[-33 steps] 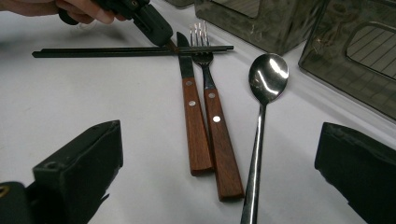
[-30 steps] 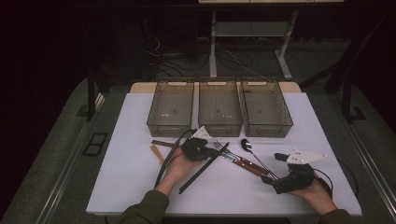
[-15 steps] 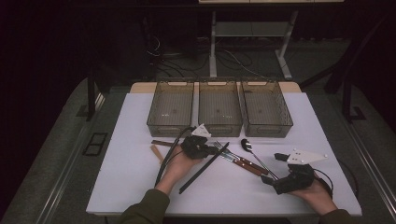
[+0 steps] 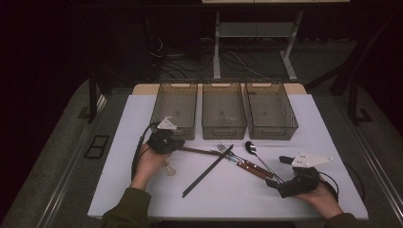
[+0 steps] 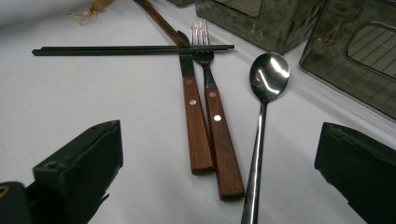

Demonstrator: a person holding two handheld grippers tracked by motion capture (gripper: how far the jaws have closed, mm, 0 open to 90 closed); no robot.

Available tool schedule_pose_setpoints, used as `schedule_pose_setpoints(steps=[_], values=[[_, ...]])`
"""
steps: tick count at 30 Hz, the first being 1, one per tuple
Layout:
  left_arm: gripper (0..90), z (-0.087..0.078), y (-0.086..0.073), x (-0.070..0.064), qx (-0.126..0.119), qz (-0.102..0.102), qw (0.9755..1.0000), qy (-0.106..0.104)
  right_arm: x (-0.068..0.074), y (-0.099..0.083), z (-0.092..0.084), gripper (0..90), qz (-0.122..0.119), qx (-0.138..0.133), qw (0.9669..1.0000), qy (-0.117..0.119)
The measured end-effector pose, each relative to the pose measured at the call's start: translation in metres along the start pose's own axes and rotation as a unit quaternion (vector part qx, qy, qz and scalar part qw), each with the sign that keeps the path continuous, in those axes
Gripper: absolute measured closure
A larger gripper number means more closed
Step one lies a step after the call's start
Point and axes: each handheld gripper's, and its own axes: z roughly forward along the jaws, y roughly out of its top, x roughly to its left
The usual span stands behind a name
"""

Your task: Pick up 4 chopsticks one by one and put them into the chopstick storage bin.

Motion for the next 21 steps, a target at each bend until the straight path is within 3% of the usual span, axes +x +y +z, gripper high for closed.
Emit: schedule_pose_setpoints(steps=[5,9,21], values=[[89.2,-0.005,-0.01,0.021,0.012,-0.019,0.9991,0.036,0.0,0.0,0.0,1.2,-0.001,-0.001,1.0,0.0],[89.2,-0.004,-0.014,0.031,0.018,-0.02,0.9978,0.06,0.0,0.0,0.0,1.2,0.0,0.0,1.0,0.001],[89.3,0.002,-0.017,0.036,0.036,-0.022,0.9963,0.075,0.0,0.0,0.0,1.2,0.0,0.0,1.0,0.001]])
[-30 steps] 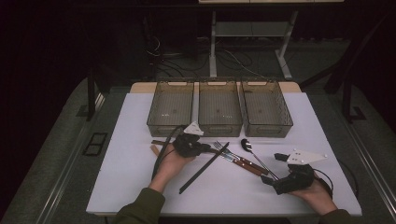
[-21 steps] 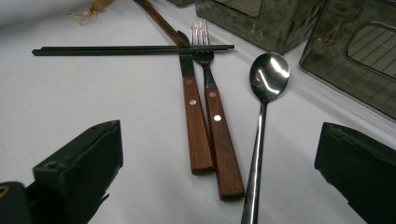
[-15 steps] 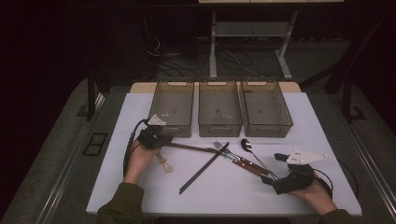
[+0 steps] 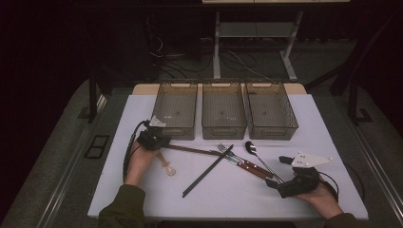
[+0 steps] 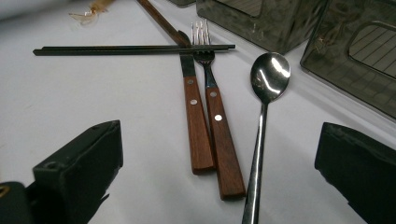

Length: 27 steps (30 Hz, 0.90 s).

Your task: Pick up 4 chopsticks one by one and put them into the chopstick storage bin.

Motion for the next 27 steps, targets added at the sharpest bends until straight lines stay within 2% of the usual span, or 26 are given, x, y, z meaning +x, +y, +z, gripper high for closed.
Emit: schedule_pose_setpoints(steps=[11,27], values=[[89.3,-0.0012,-0.0015,0.0009,0.022,0.008,0.9997,0.001,-0.0001,-0.0001,0.0003,1.2,0.0,0.001,1.0,-0.001],[89.3,-0.0084,-0.0079,0.0015,0.03,-0.003,0.9995,0.001,-0.0007,-0.0001,-0.0001,1.2,0.001,-0.001,1.0,-0.002]])
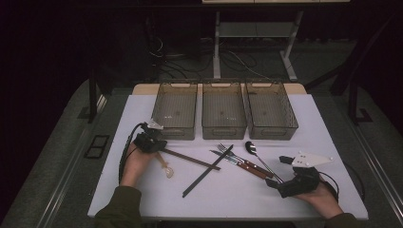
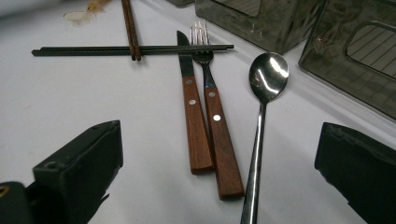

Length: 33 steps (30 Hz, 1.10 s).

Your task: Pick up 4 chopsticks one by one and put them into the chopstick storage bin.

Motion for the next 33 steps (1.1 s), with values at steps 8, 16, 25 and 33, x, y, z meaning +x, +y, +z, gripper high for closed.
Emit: schedule_pose_setpoints(steps=[8,16,25,33], values=[[89.1,-0.002,-0.001,-0.004,-0.001,0.007,1.0,0.005,0.0,0.0,0.0,1.2,0.001,0.0,1.0,0.0],[89.1,-0.009,0.009,-0.038,-0.023,0.039,0.9977,-0.05,0.0,0.0,-0.001,1.2,0.002,0.0,1.0,0.0],[89.2,-0.002,0.013,-0.092,-0.008,0.093,0.9854,-0.142,0.001,0.0,-0.001,1.2,-0.001,-0.002,1.0,-0.002],[89.2,0.012,0.015,-0.112,0.006,0.107,0.9807,-0.164,0.0,0.0,-0.001,1.2,-0.001,-0.002,1.0,-0.002]])
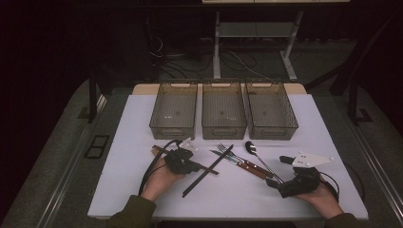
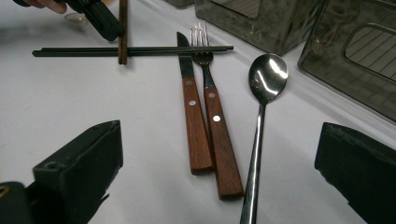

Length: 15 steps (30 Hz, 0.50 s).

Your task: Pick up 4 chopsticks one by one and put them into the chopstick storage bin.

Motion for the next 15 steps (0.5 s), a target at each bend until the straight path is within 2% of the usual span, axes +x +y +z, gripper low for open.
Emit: schedule_pose_setpoints(steps=[7,9,10,11,13,15], values=[[89.2,0.01,0.01,0.005,-0.005,0.002,1.0,0.007,0.001,0.0,0.0,1.2,-0.001,0.001,1.0,0.001],[89.2,0.013,0.013,0.007,-0.014,-0.001,0.9998,0.014,0.001,0.0,0.0,1.2,-0.001,0.001,1.0,0.001],[89.2,0.014,0.015,0.009,-0.014,0.004,0.9998,0.015,0.0,0.0,0.0,1.2,0.0,0.001,1.0,0.001],[89.2,0.016,0.016,0.01,-0.018,-0.003,0.9997,0.015,0.0,0.0,0.0,1.2,0.0,0.001,1.0,0.001],[89.2,0.018,0.019,0.012,-0.017,0.001,0.9997,0.019,0.0,0.0,0.0,1.2,0.0,0.001,1.0,0.001],[89.2,0.02,0.02,0.014,-0.023,-0.005,0.9995,0.024,0.0,0.0,0.0,1.2,-0.001,0.001,1.0,0.002]])
